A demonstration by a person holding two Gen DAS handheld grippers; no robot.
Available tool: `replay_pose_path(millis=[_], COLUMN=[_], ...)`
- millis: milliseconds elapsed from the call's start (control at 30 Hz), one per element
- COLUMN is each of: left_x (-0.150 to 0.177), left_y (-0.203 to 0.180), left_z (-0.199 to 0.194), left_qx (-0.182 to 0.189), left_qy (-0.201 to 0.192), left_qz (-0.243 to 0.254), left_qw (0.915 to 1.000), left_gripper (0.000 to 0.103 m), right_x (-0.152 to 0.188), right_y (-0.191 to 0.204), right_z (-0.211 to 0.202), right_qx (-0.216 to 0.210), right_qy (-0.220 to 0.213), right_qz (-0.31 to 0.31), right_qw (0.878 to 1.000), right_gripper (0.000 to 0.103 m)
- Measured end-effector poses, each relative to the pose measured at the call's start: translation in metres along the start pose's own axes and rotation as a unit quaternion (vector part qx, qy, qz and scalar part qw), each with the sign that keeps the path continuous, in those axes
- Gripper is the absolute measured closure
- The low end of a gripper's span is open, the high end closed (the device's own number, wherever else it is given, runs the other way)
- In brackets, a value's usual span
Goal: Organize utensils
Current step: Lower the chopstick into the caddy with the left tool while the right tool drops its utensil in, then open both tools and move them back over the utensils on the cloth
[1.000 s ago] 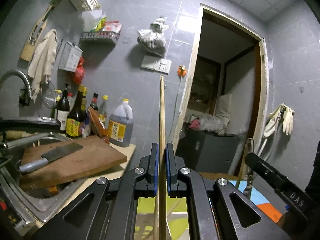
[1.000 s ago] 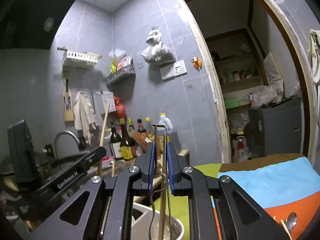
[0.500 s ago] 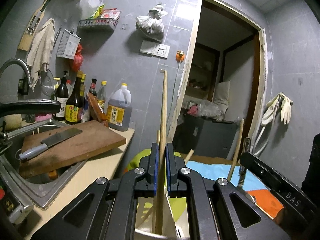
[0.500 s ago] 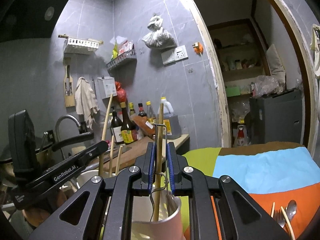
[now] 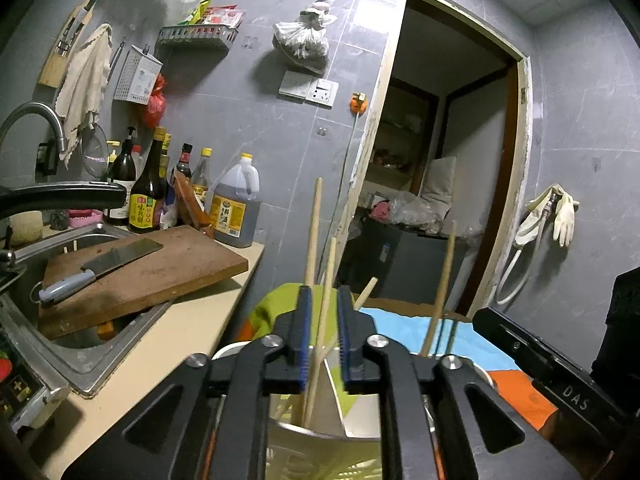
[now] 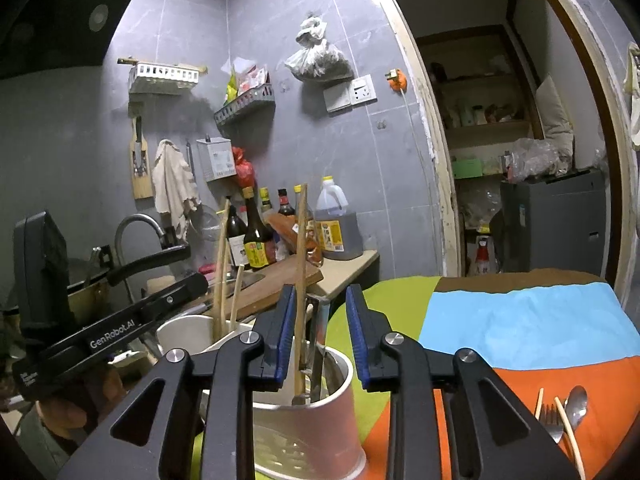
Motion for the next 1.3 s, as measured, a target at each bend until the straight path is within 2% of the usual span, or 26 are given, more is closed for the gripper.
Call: replay_pose_path(millis=[67, 200, 267, 400, 467, 567, 800, 867, 967, 1300], left_x=[-0.002, -0.006, -0.009, -0.014, -0.017, -0.019, -0.013, -0.009, -0.004, 0.018], left_y=[-0.001, -0.006, -0.012, -0.026, -0.035, -0.049, -0.082, -0.092, -0.107, -0.155], left_z=[-0.005, -0.011, -0.016, -0.028, -0.034, -0.041, -0.047, -0.047, -0.047, -0.023], left_qx=[0.005, 0.006, 0.009, 0.016, 0.022, 0.03, 0.052, 0.06, 0.077, 0.091], left_qy=[-0.004, -0.012, -0.019, -0.039, -0.044, -0.052, -0.047, -0.042, -0.036, 0.009], left_qz=[-0.001, 0.003, 0.005, 0.011, 0.016, 0.023, 0.023, 0.025, 0.028, 0.072], left_qw=[1.0, 0.9999, 0.9998, 0.9991, 0.9986, 0.9979, 0.9973, 0.997, 0.996, 0.9932], left_gripper=[0.08, 0.078, 0.07, 0.059, 0.049, 0.04, 0.021, 0.013, 0.007, 0.006], right_x=[-0.001, -0.007, -0.01, -0.018, -0.022, -0.027, -0.035, -0.035, -0.034, -0.021], right_y=[0.0, -0.002, -0.005, -0.013, -0.016, -0.023, -0.044, -0.051, -0.06, -0.1], right_z=[-0.004, -0.015, -0.022, -0.039, -0.049, -0.064, -0.104, -0.116, -0.128, -0.151], right_qx=[-0.001, 0.003, 0.008, 0.017, 0.025, 0.034, 0.067, 0.078, 0.091, 0.159], right_qy=[-0.003, -0.014, -0.022, -0.039, -0.046, -0.059, -0.08, -0.083, -0.08, -0.044], right_qz=[-0.001, -0.004, -0.002, 0.001, 0.0, -0.001, -0.006, -0.007, -0.005, -0.003], right_qw=[1.0, 1.0, 1.0, 0.999, 0.999, 0.998, 0.995, 0.993, 0.993, 0.986], right_gripper=[0.078, 0.069, 0.058, 0.05, 0.036, 0.029, 0.012, 0.0, 0.0, 0.0])
Point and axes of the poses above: each gripper's, at about its wrist camera, not at the fingertips, and z roughly the way its jaws point, y to its left, x to its underside, the point moved 3 cm from there along z, roughly the way its jaws point, and after that the axes turned 9 degrees about y, right-handed, at the moved point
